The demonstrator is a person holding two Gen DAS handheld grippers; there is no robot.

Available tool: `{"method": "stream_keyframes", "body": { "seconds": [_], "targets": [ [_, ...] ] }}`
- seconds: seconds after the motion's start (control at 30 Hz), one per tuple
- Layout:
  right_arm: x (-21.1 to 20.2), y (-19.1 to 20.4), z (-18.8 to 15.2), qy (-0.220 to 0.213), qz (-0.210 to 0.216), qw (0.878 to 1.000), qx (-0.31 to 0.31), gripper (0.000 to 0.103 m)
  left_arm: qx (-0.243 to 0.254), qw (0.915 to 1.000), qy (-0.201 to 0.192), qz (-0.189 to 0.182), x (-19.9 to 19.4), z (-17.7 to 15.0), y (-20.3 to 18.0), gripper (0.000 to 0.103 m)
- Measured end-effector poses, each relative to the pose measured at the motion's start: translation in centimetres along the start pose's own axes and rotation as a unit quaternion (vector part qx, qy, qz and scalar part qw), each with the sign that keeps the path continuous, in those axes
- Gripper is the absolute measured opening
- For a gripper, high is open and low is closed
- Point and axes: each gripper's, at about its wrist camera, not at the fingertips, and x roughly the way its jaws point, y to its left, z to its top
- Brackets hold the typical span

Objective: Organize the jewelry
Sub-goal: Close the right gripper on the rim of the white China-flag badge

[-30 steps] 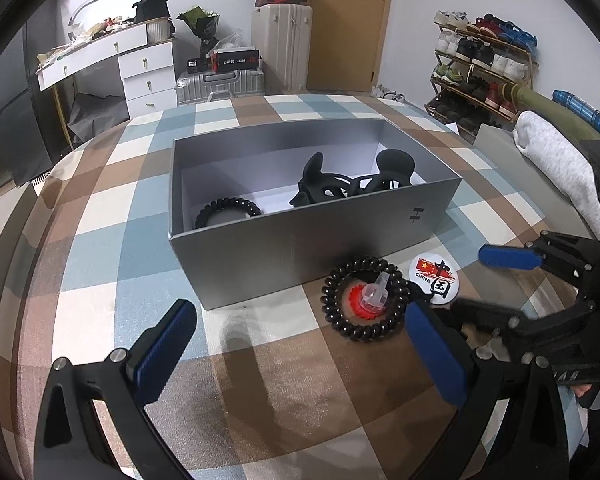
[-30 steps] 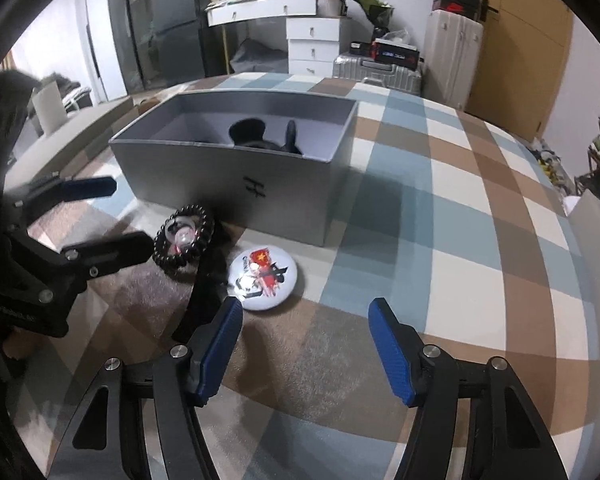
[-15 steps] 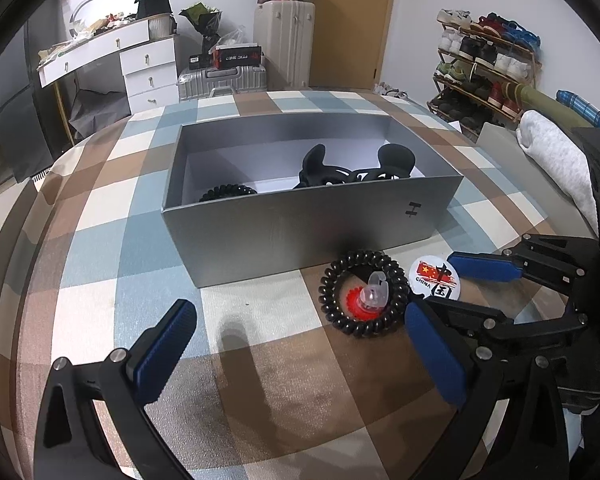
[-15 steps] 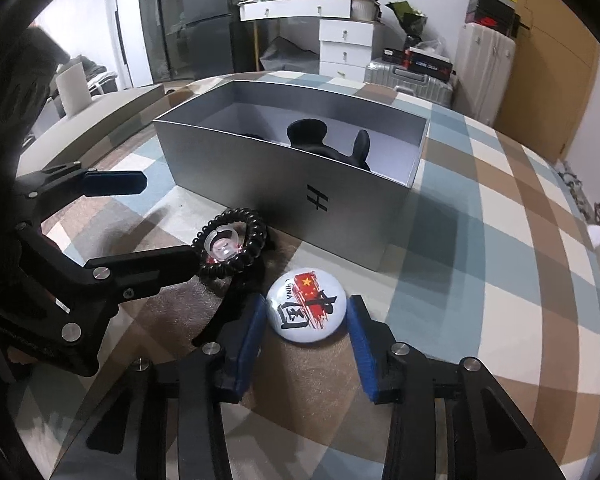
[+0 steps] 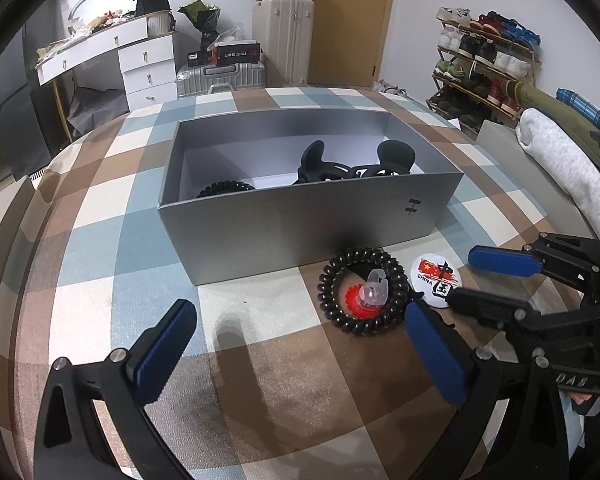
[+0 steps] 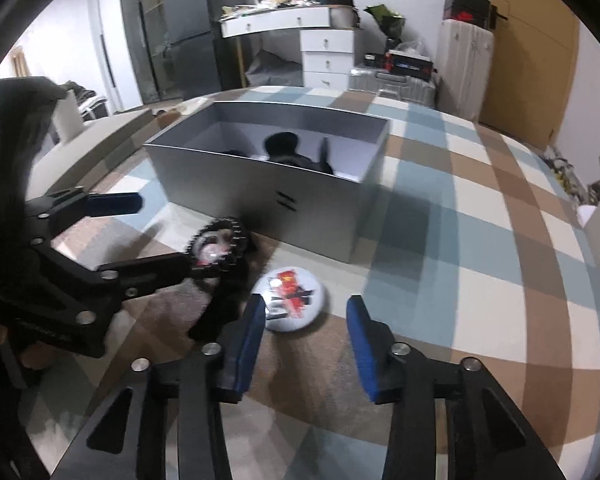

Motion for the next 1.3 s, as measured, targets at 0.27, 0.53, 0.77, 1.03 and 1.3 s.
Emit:
{"method": "stream_keyframes", "body": {
  "seconds": [0.27, 0.53, 0.77, 1.03, 1.3],
  "targets": [
    [1.6, 0.8, 0.3, 0.031, -0.011, 0.999, -0.027, 0.045, 0.002, 1.0000, 0.002, 0.000, 0.1, 0.1, -0.1, 0.101],
    [2.2, 1.1, 1.0, 0.033, -0.008, 0.999, -0.034, 0.041, 0.004, 1.0000, 0.002, 0.000, 0.1, 0.0, 0.0, 0.101],
    [1.1, 0.5, 0.4, 0.011, -0.015, 1.000, -0.010, 0.040, 0.005, 1.0000, 0.003, -0.002, 0.1, 0.0, -0.1, 0.101],
    [-0.2, -1.5, 0.0, 0.003, -0.024, 0.999, 0.025, 0.011, 0.029, 0.9989, 0.025, -0.026, 0.8, -0.2, -1.3, 0.101],
    [-0.3, 0.0, -0.4, 0.012, 0.014, 1.000, -0.004, 0.036, 0.023, 0.9989, 0.027, -0.031, 0.7, -0.2, -1.0, 0.101]
  ]
}}
